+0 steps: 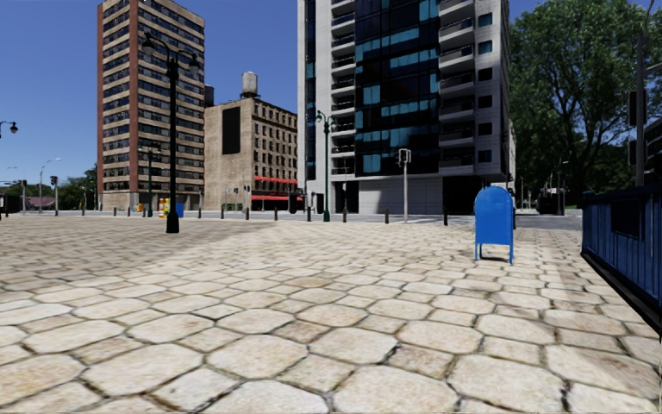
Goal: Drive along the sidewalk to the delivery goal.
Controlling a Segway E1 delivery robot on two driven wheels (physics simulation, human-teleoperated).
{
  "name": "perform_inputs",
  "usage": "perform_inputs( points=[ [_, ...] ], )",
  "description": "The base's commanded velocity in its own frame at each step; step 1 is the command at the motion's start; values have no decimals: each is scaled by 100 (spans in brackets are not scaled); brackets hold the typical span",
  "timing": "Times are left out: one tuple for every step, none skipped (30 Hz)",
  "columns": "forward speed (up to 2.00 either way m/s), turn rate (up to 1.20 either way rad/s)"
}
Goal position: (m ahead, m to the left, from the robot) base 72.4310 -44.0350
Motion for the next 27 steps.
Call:
perform_inputs(
  points=[
    [200,0],
    [200,0],
    [200,0],
    [200,0],
    [200,0],
    [200,0],
    [200,0],
    [200,0],
    [200,0],
    [200,0],
    [200,0],
    [200,0],
    [200,0],
    [200,0],
    [200,0],
    [200,0],
    [200,0],
    [200,0],
    [200,0],
    [200,0],
    [200,-2],
    [200,-3],
    [200,-6],
    [200,-9],
    [200,-10],
    [200,-11],
    [200,-11]
  ],
)
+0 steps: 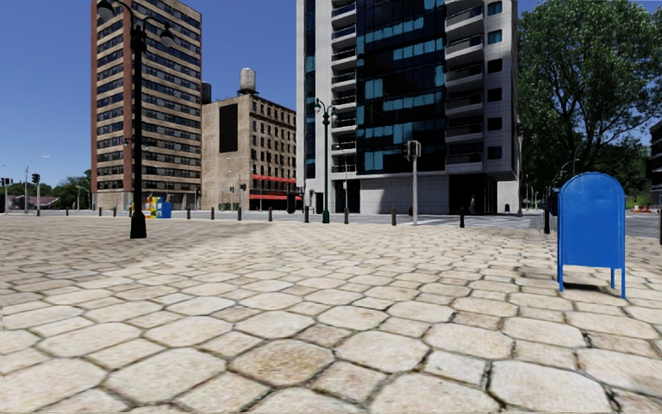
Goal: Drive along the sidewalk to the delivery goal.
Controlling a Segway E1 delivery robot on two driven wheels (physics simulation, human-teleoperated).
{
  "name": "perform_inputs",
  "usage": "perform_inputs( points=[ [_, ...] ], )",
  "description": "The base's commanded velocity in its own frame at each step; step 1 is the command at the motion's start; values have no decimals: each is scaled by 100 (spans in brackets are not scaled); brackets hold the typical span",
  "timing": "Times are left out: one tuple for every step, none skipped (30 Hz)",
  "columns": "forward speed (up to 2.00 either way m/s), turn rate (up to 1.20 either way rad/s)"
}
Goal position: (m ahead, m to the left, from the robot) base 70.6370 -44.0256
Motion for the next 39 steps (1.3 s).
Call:
perform_inputs(
  points=[
    [200,-11],
    [200,-11],
    [200,-11],
    [200,-11],
    [200,-11],
    [200,-11],
    [200,-11],
    [200,-11],
    [200,-13],
    [200,-16],
    [200,-17],
    [200,-20],
    [200,-24],
    [200,-24],
    [200,-27],
    [200,-29],
    [200,-32],
    [200,-32],
    [200,-33],
    [200,-33],
    [200,-33],
    [200,-33],
    [200,-33],
    [200,-33],
    [200,-38],
    [200,-42],
    [200,-44],
    [200,-45],
    [200,-45],
    [200,-45],
    [200,-45],
    [200,-45],
    [200,-45],
    [200,-45],
    [200,-46],
    [200,-48],
    [200,-49],
    [200,-49],
    [200,-49]
  ],
)
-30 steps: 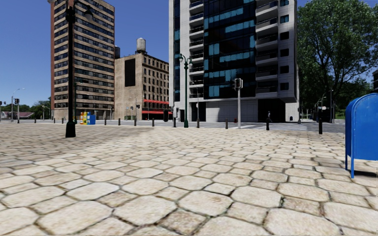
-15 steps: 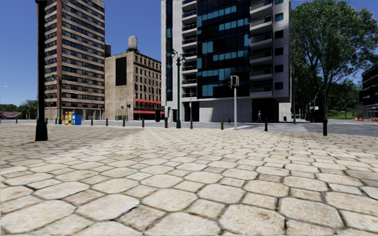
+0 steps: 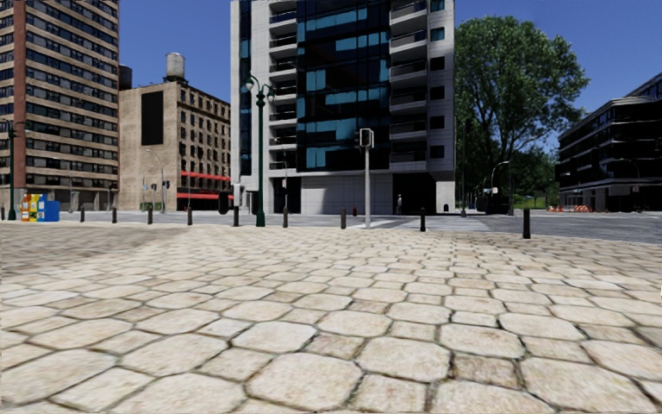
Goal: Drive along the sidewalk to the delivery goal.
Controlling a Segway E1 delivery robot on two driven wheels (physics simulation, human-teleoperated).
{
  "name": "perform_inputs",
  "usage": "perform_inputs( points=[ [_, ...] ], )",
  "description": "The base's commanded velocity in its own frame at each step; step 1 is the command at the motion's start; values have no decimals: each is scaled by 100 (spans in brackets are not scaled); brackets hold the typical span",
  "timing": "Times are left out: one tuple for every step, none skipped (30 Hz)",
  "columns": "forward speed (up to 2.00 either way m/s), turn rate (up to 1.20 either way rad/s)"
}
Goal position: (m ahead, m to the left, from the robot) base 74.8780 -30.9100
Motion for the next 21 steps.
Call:
perform_inputs(
  points=[
    [200,-49],
    [200,-49],
    [200,-49],
    [200,-49],
    [200,-49],
    [200,-49],
    [200,-49],
    [200,-49],
    [200,-49],
    [200,-49],
    [200,-49],
    [200,-49],
    [200,-49],
    [200,-49],
    [200,-49],
    [200,-49],
    [200,-49],
    [200,-49],
    [200,-49],
    [200,-49],
    [200,-49]
  ],
)
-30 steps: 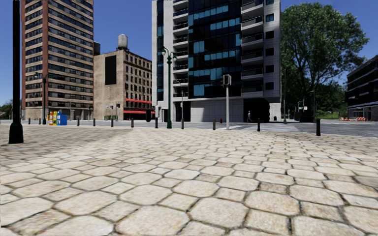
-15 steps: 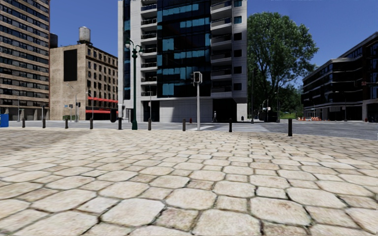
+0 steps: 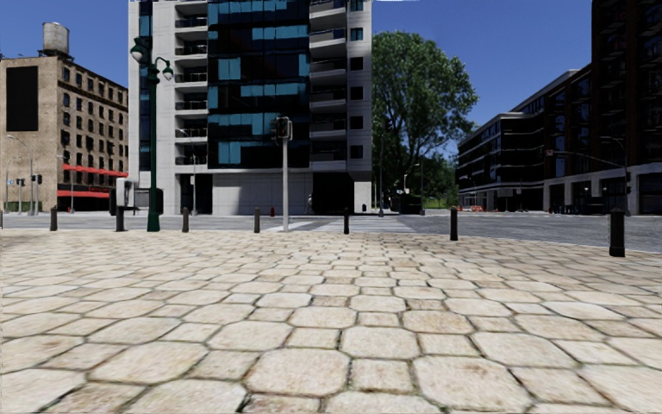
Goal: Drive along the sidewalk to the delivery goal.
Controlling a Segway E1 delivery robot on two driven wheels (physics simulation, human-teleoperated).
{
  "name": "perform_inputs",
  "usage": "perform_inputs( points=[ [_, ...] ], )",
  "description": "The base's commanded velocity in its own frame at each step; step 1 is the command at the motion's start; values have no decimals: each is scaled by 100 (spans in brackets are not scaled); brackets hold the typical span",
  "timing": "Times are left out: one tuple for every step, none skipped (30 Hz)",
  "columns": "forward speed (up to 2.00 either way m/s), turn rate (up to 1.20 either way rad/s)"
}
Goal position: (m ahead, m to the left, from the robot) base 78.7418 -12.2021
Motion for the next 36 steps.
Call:
perform_inputs(
  points=[
    [200,-49],
    [200,-49],
    [200,-49],
    [200,-49],
    [200,-49],
    [200,-49],
    [200,-48],
    [200,0],
    [200,0],
    [200,0],
    [200,0],
    [200,0],
    [200,0],
    [200,0],
    [200,0],
    [200,0],
    [200,0],
    [200,0],
    [200,0],
    [200,0],
    [200,0],
    [200,0],
    [200,0],
    [200,0],
    [200,0],
    [200,0],
    [200,0],
    [200,0],
    [200,0],
    [200,0],
    [200,0],
    [200,0],
    [200,0],
    [200,0],
    [200,0],
    [200,0]
  ],
)
